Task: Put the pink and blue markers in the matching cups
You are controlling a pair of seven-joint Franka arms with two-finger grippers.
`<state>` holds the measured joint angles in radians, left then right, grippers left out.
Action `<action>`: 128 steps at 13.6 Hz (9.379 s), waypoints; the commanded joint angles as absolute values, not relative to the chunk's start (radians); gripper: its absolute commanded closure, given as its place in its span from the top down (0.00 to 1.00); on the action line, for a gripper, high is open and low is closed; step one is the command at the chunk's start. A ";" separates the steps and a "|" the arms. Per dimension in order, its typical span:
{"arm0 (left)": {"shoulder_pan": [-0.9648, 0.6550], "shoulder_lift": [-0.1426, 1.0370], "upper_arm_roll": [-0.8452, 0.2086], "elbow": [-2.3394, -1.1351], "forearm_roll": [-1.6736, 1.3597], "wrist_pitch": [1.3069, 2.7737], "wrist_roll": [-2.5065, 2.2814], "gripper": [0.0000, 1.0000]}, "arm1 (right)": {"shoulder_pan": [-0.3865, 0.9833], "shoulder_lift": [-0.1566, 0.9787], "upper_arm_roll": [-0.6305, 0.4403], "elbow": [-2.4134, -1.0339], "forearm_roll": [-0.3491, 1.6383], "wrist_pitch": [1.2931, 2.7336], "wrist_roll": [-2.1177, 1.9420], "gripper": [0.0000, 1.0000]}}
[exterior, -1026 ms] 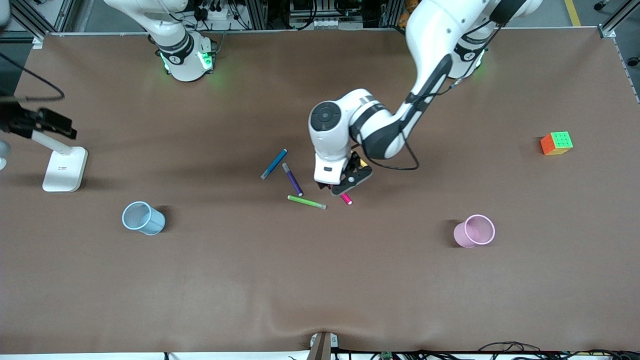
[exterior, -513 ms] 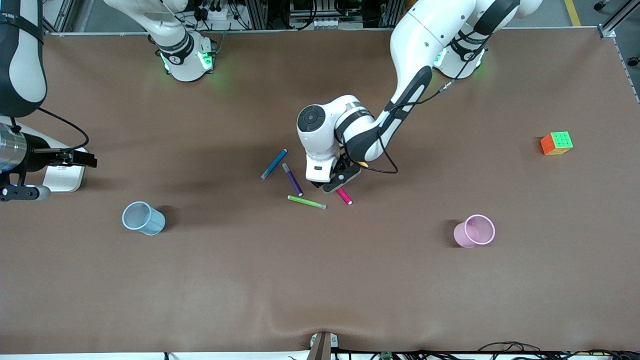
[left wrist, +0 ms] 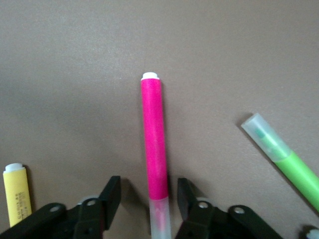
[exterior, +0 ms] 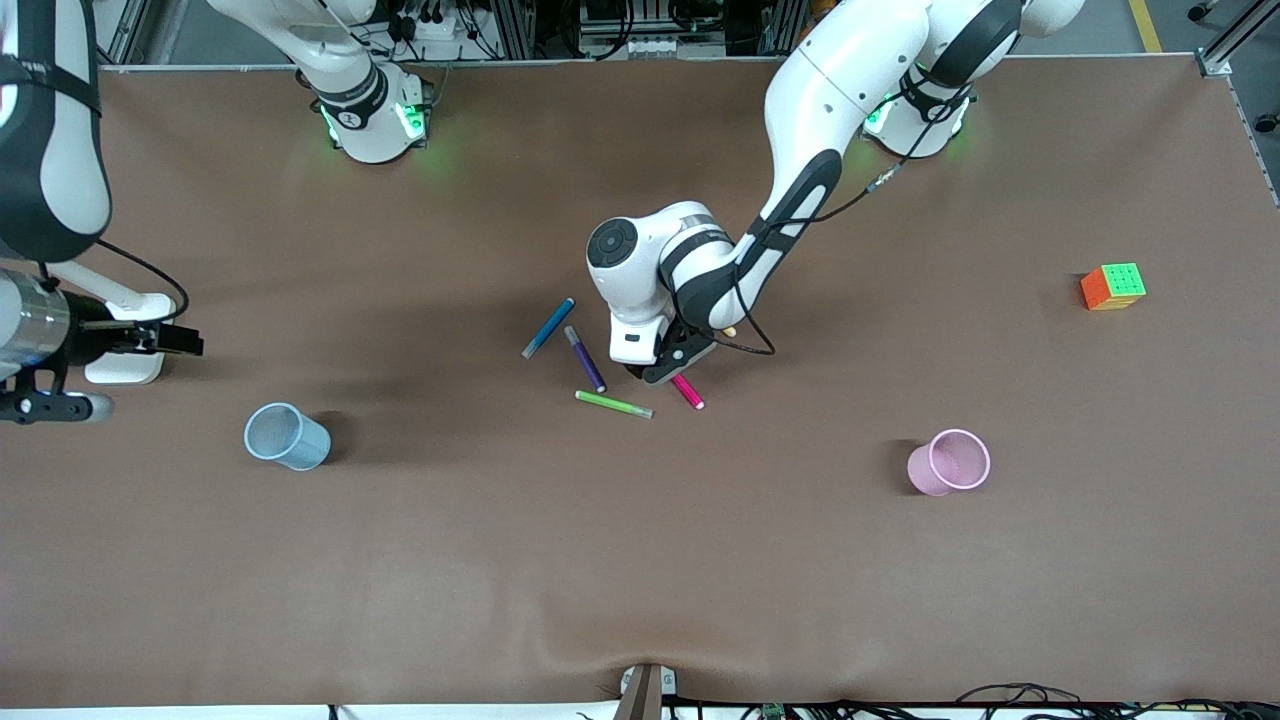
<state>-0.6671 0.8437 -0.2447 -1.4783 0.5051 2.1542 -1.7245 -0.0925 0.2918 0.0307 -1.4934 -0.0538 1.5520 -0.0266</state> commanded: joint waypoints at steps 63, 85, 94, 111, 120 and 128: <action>0.268 0.605 -0.238 -1.431 -0.385 1.752 -0.505 1.00 | 0.468 0.382 0.002 -1.936 0.071 2.337 1.105 0.00; 0.255 0.060 -0.294 -1.468 0.009 1.473 -0.192 1.00 | 0.201 0.426 -0.275 -1.787 -0.103 2.505 0.215 0.00; -0.029 -0.109 -0.037 -1.672 0.008 1.519 -0.152 1.00 | 0.201 0.445 -0.275 -1.920 -0.104 2.709 0.218 0.00; -0.031 -0.110 -0.032 -1.652 0.040 1.488 -0.084 1.00 | 0.207 0.442 -0.270 -1.760 -0.092 2.479 0.227 1.00; -0.031 -0.124 -0.041 -1.647 0.041 1.479 -0.084 1.00 | 0.212 0.482 -0.258 -1.424 0.114 2.013 0.204 1.00; -0.034 -0.138 -0.051 -1.649 0.040 1.479 -0.086 1.00 | 0.166 0.457 -0.256 -1.171 0.124 1.574 0.201 1.00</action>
